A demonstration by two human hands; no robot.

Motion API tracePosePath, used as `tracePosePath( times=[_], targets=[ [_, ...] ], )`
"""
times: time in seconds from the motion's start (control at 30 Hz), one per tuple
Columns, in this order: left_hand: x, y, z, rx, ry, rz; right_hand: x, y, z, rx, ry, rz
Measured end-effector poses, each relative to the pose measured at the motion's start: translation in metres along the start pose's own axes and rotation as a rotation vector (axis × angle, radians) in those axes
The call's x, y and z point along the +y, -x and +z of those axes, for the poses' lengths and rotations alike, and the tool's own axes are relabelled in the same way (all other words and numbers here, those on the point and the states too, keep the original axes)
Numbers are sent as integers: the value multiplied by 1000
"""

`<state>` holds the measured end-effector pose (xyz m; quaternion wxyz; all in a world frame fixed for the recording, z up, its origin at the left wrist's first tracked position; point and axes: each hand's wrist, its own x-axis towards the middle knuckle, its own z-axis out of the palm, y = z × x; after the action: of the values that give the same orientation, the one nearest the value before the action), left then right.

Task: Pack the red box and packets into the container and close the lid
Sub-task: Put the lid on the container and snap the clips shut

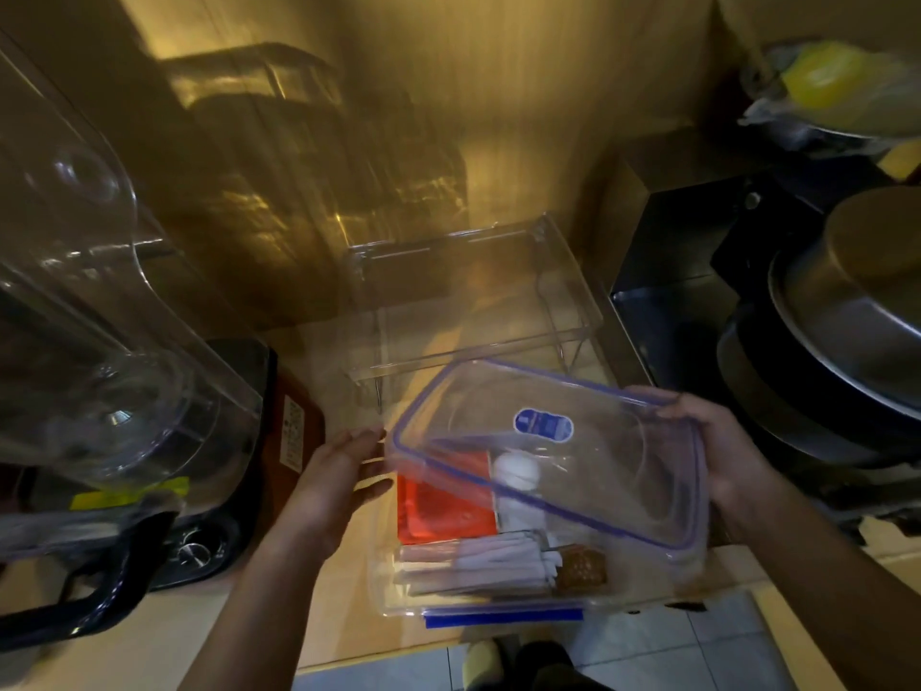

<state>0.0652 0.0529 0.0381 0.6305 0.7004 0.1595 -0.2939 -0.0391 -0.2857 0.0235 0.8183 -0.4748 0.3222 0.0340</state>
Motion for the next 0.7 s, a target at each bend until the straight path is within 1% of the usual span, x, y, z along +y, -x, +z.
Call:
tracePosePath(
  times=[0.07, 0.13, 0.17, 0.23, 0.3, 0.37, 0.4, 0.47, 0.57, 0.7],
  targets=[
    [-3, 2, 2, -148, 19, -53, 1, 3, -3, -65, -24, 26],
    [-5, 9, 11, -296, 97, -74, 3, 5, 3, -89, -18, 18],
    [-6, 13, 17, -303, 143, -62, 4, 4, 8, -75, -16, -7],
    [-11, 18, 25, -188, 197, 4, 6, 3, 13, -30, -85, -79],
    [-20, 22, 29, -46, 166, 102, 9, 6, 16, -42, -157, -130],
    [-28, 28, 30, 96, 91, 209, 18, 12, 19, -99, -99, -142],
    [-30, 30, 29, 153, 39, 256, 25, 14, 20, -99, -47, -132],
    [-36, 30, 28, 177, -15, 284, 39, 19, 21, -67, 93, -126],
    [-48, 25, 27, 156, -75, 240, 56, 22, 23, -8, 308, -122],
    [-65, 19, 24, 126, -215, 294, 76, 24, 24, -27, 379, -104]
  ],
)
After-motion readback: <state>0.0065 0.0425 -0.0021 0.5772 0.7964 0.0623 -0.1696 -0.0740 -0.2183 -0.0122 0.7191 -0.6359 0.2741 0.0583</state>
